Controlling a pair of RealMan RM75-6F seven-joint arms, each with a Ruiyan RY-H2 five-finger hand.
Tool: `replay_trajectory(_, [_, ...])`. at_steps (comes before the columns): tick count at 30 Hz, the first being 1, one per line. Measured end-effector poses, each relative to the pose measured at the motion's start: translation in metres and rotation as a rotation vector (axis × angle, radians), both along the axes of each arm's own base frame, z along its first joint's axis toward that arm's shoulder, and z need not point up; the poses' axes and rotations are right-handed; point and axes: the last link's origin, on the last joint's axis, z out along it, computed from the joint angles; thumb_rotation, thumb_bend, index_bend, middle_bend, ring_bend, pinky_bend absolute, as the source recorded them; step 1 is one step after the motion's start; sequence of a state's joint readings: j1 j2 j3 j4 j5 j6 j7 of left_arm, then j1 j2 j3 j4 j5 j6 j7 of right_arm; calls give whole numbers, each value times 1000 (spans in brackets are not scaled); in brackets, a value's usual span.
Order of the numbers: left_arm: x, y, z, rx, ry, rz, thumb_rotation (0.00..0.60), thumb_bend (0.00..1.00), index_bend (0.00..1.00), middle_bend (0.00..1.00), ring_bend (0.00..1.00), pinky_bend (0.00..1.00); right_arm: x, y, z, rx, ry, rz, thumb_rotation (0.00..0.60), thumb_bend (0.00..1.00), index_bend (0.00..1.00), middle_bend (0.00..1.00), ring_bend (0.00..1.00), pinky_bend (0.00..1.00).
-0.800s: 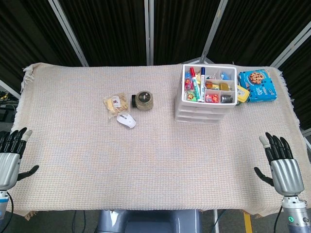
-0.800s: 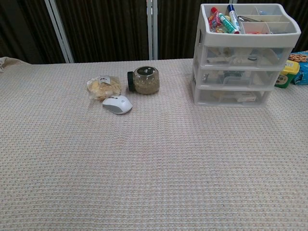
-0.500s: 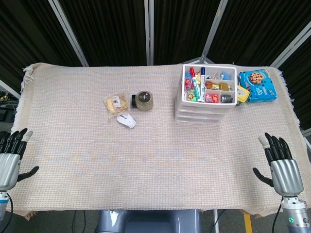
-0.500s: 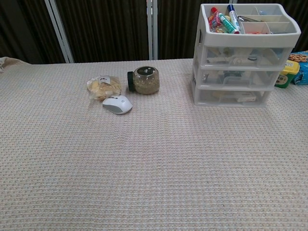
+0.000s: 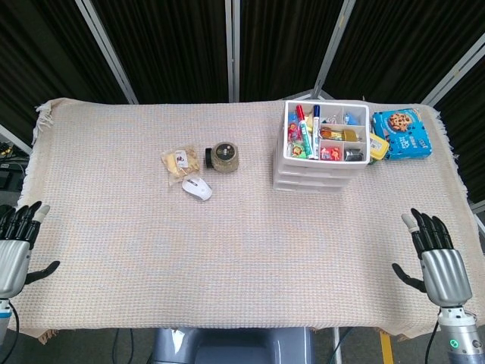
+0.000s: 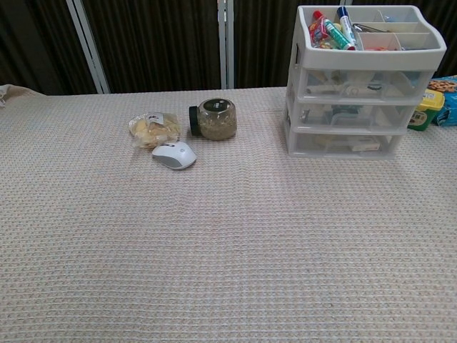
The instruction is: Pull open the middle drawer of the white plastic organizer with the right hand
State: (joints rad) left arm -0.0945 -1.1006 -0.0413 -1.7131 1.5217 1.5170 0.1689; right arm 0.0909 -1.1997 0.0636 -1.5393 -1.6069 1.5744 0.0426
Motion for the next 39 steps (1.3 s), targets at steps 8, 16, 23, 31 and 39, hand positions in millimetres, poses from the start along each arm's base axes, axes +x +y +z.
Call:
replay_trajectory(8, [1,-1,7,22,-15,-2,600,43,0,0,0,0,8,-9,0,18,-189,-27,600,135,65,652,685,598])
replay_trajectory(16, [6,-3,11,41,-27,-23,600,43,0,0,0,0,31,-27,-16,266,-683,-139,600,267,69,827,855,658])
replay_trajectory(23, [7,-3,16,57,-44,-30,600,44,0,0,0,0,60,-49,-41,531,-1034,-304,600,346,60,844,873,658])
replay_trajectory(31, [8,-4,19,64,-50,-34,600,43,0,0,0,0,81,-68,-63,629,-1165,-364,600,348,64,845,874,658])
replay_trajectory(39, [8,-3,19,59,-50,-29,600,43,0,0,0,0,81,-87,-91,637,-1241,-440,600,348,62,844,874,657])
